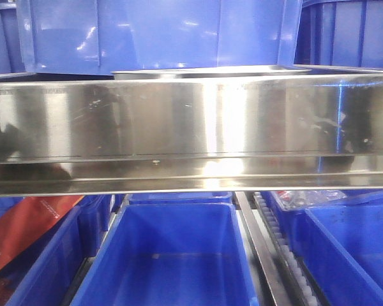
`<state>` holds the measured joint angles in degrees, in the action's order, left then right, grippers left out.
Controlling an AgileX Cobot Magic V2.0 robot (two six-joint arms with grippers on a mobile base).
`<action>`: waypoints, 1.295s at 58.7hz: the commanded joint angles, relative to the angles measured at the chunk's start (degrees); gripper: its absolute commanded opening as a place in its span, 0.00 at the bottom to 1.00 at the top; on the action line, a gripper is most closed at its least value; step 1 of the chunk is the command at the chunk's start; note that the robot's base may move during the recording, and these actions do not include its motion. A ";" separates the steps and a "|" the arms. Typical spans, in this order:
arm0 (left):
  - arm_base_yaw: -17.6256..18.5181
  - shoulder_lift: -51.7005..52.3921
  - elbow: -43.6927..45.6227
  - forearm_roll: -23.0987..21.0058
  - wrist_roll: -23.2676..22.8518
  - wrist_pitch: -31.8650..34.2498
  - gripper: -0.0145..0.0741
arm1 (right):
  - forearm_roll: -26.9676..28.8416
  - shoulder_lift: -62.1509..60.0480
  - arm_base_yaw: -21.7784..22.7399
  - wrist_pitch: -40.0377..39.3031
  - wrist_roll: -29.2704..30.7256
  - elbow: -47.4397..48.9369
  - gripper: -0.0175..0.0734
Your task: Stack silver trays without gaps
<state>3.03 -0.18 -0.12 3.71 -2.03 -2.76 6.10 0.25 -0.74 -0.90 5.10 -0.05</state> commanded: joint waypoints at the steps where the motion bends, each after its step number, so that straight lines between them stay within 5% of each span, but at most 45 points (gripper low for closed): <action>1: 0.00 0.18 0.12 -0.32 0.13 0.76 0.16 | -0.47 -0.25 0.16 -1.31 0.40 0.05 0.11; 59: 0.00 0.18 0.12 -0.32 0.13 0.76 0.16 | -0.47 -0.25 0.16 -4.36 0.40 0.05 0.11; 68: 0.01 0.18 0.12 -0.94 0.13 10.35 0.16 | -0.47 -0.25 0.16 -8.36 0.40 0.05 0.11; 76: 0.01 0.18 1.59 -4.92 -0.74 15.70 0.16 | 0.55 -0.25 0.16 -20.18 0.40 0.05 0.11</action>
<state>3.03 -0.18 -0.11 1.45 -2.03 8.66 6.10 0.25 -0.74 -11.99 5.10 -0.05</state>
